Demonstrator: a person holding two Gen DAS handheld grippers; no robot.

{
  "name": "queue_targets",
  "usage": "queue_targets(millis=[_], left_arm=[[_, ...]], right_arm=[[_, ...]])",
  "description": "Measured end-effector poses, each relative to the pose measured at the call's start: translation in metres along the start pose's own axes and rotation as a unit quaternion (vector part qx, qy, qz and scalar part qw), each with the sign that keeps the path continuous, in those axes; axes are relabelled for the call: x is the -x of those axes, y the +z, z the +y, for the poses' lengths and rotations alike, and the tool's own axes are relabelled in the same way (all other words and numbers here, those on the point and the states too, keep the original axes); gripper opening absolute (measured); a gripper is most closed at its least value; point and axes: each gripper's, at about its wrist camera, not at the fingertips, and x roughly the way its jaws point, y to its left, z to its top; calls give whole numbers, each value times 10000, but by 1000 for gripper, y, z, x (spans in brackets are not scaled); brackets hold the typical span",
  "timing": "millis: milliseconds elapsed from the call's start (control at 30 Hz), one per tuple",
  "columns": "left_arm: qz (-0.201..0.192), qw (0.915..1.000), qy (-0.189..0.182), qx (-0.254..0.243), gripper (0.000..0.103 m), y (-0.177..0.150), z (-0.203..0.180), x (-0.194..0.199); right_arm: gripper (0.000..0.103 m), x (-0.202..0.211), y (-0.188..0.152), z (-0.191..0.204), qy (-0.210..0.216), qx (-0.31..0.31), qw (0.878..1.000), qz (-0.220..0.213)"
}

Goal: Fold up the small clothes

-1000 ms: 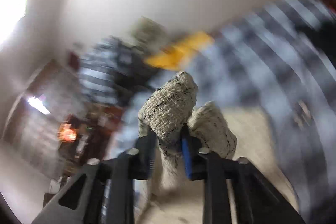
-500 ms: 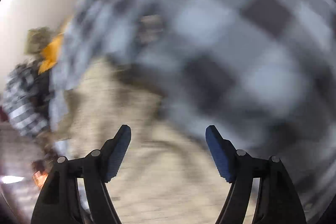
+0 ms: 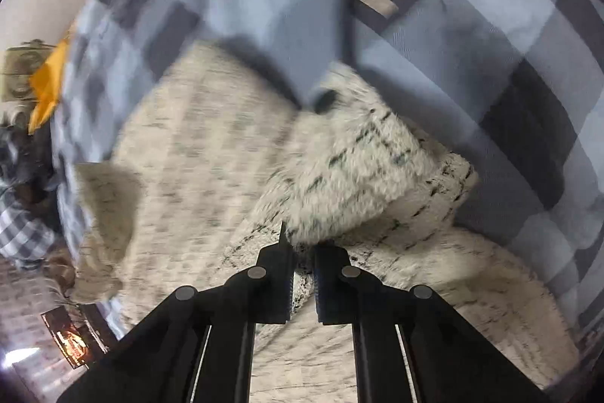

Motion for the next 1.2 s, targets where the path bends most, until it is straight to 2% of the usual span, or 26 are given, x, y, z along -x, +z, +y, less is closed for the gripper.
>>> queue_targets(millis=[33, 100, 167, 200, 233, 267, 300, 333, 367, 433, 467, 500, 533, 567, 600, 667, 767, 800, 833, 867, 933, 1033, 1100, 1133, 1167, 1200], left_arm=[[-25, 10000, -15, -10, 7, 0, -1, 1], [-58, 10000, -17, -59, 7, 0, -5, 4], [-63, 9999, -5, -113, 7, 0, -7, 4], [-53, 9999, 8, -124, 7, -1, -8, 4], [-39, 9999, 25, -122, 8, -1, -8, 3], [-35, 9999, 36, -111, 8, -1, -7, 3], [-38, 9999, 40, -91, 8, 0, -6, 3], [-46, 10000, 37, -61, 8, 0, -5, 4], [-60, 10000, 15, -23, 8, 1, -4, 4], [-110, 9999, -47, 37, 7, 2, -3, 7], [-130, 9999, -77, 45, 7, 2, -4, 8], [-141, 9998, -104, 37, 7, 2, -5, 9], [-144, 9998, -117, 10, 8, 1, -6, 9], [-142, 9998, -119, -13, 7, 1, -7, 9], [-138, 9998, -117, -38, 7, 1, -9, 9], [-115, 9998, -129, -53, 8, 0, -10, 8], [-102, 9999, -130, -29, 7, 1, -9, 7], [-105, 9999, -129, -32, 7, 1, -9, 7], [-112, 9999, -122, -34, 7, 1, -9, 7], [-114, 9999, -117, -33, 7, 1, -9, 7], [-108, 9999, -116, -36, 8, 1, -8, 7], [-116, 9998, -131, 10, 8, 1, -6, 9], [-134, 9997, -176, 70, 7, 2, -4, 10], [-142, 9997, -197, 101, 7, 2, -3, 10], [-138, 9996, -207, 115, 7, 1, -3, 10], [-127, 9997, -200, 109, 7, 1, -3, 10]], right_arm=[[5, 16, -3, 12, 357, 213, 9987, -290], [5, 55, -17, 40, 1311, 871, 9843, -801], [5, 94, -39, 63, 2433, 1682, 9497, -1032], [5, 112, -49, 65, 2922, 2012, 9277, -1164], [5, 129, -59, 60, 3505, 2356, 8972, -1291], [5, 143, -68, 49, 4128, 2774, 8564, -1388], [5, 148, -74, 36, 4384, 3022, 8331, -1500], [9, 144, -74, 7, 4317, 3033, 8346, -1586], [15, 122, -67, -5, 4147, 2825, 8525, -1466], [59, 69, -42, -67, 3154, 1790, 9279, -862], [59, 45, -32, -109, 2379, 1162, 9630, -511], [59, 27, -23, -144, 1645, 647, 9837, -317], [52, 16, -16, -179, 911, 163, 9955, -200], [48, 15, -12, -208, 1003, -176, 9946, -199], [49, 24, -11, -227, 1445, -479, 9878, -315], [51, 50, -13, -234, 1174, -549, 9893, -671], [60, 85, -28, -204, 969, 344, 9894, -1026], [72, 95, -38, -175, 682, 1001, 9862, -1128], [77, 91, -41, -159, 498, 1395, 9823, -1145], [79, 83, -58, -122, 216, 2092, 9714, -1106], [79, 65, -89, -78, -280, 3339, 9376, -926], [79, 17, -124, -73, -1298, 4073, 9021, -581], [79, 0, -138, -78, -1594, 4354, 8853, -348], [78, -18, -144, -80, -1946, 4563, 8677, -319], [75, -28, -146, -80, -2108, 4681, 8575, -340], [47, -32, -147, -83, -2069, 4798, 8518, -370]])
